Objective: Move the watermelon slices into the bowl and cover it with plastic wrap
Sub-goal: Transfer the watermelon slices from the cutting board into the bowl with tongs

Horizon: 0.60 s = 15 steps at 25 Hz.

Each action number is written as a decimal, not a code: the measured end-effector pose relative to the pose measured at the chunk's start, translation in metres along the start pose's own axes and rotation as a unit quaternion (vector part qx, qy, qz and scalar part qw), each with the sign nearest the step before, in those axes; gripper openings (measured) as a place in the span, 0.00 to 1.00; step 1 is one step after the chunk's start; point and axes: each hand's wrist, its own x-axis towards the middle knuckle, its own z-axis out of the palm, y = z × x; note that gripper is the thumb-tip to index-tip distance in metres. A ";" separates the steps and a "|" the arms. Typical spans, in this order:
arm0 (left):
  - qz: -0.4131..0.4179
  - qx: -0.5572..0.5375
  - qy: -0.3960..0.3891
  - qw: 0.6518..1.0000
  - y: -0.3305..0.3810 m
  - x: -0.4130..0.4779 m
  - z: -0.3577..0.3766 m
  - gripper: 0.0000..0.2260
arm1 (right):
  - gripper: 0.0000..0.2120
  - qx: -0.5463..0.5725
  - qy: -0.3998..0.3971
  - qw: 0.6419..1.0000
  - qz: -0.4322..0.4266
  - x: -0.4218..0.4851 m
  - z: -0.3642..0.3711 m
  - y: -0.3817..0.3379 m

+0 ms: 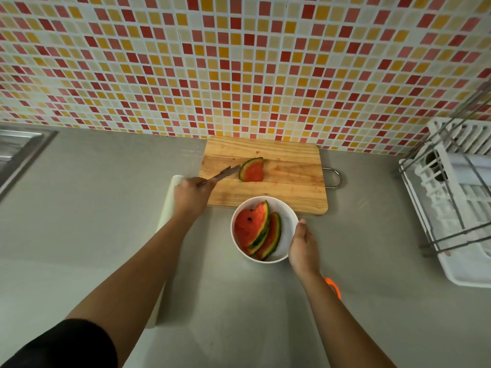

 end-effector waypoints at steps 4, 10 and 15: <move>-0.174 -0.097 -0.089 0.976 0.006 0.019 0.011 0.17 | 0.29 0.003 0.004 1.000 0.004 0.001 0.001 0.001; -0.162 -0.120 -0.061 0.977 0.027 0.009 0.004 0.15 | 0.32 0.000 -0.010 1.000 0.016 0.004 0.004 0.004; 0.017 -0.065 0.003 0.998 0.030 -0.089 -0.040 0.09 | 0.33 0.018 -0.073 0.997 -0.006 0.010 0.001 0.003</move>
